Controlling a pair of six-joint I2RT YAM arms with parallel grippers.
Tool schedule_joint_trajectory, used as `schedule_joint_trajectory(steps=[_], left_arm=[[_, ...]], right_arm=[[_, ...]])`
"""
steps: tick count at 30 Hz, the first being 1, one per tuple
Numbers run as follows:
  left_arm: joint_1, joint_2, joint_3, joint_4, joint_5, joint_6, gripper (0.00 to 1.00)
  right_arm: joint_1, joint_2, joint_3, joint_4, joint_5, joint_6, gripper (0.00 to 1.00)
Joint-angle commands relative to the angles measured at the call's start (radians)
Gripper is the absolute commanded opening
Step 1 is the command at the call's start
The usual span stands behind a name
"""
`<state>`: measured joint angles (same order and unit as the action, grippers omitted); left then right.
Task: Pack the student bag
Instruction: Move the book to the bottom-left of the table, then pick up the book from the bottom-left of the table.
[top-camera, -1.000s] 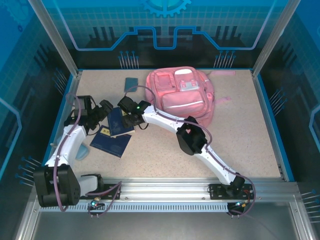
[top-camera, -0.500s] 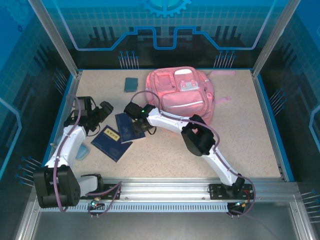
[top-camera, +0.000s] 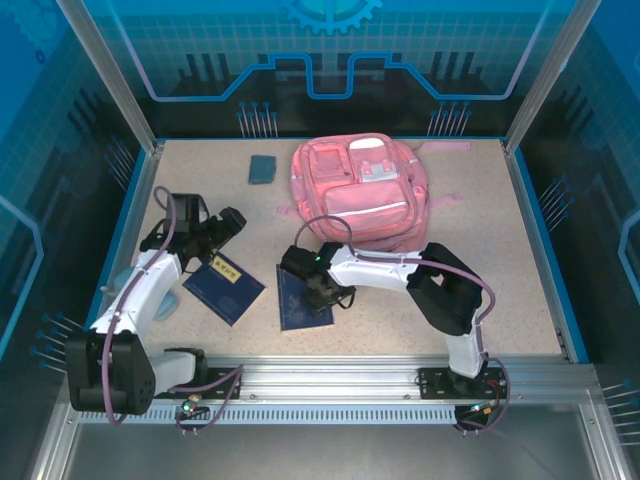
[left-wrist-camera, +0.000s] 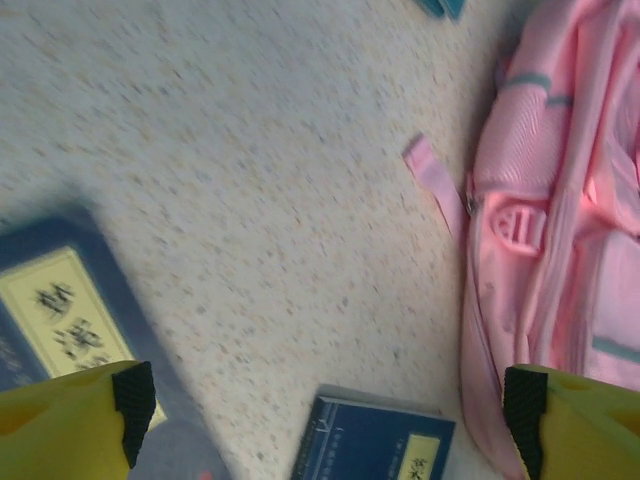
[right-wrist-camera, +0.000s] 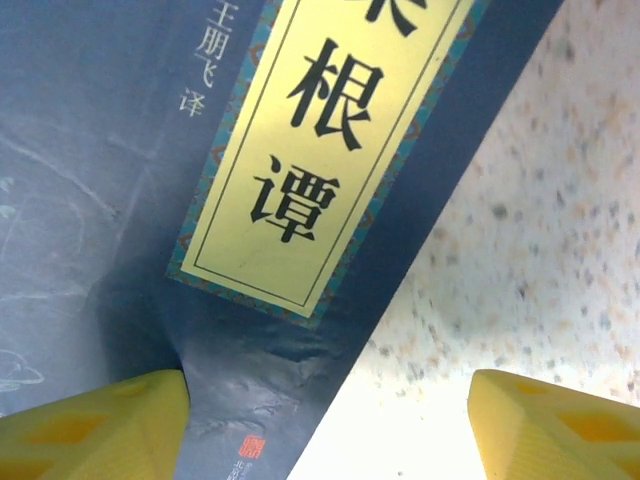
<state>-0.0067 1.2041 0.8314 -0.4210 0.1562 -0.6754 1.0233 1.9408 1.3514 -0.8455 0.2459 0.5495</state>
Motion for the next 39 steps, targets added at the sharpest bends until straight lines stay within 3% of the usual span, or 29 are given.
schedule_joint_trajectory(steps=[1,4,9,15,22,28,39], left_arm=[[-0.061,0.020,-0.036,0.004,0.123,0.002,0.88],[-0.128,0.029,-0.053,0.005,0.163,-0.024,0.83],[-0.209,0.030,-0.097,-0.002,0.174,-0.075,0.69],[-0.283,0.055,-0.147,0.010,0.189,-0.101,0.53],[-0.348,0.158,-0.149,0.013,0.207,-0.063,0.47],[-0.370,0.242,-0.145,0.040,0.189,-0.062,0.49],[-0.390,0.324,-0.119,0.059,0.205,-0.054,0.46]], right_arm=[[-0.015,-0.068,-0.003,-0.013,-0.050,0.020,0.75],[-0.042,-0.096,-0.002,0.059,-0.090,0.064,0.73],[-0.088,-0.063,-0.016,0.113,-0.103,0.186,0.50],[-0.107,-0.026,-0.013,0.095,-0.073,0.221,0.39],[-0.123,0.013,-0.027,0.076,-0.070,0.231,0.27],[-0.134,0.025,-0.064,0.136,-0.140,0.248,0.28],[-0.140,0.031,-0.081,0.148,-0.158,0.248,0.28]])
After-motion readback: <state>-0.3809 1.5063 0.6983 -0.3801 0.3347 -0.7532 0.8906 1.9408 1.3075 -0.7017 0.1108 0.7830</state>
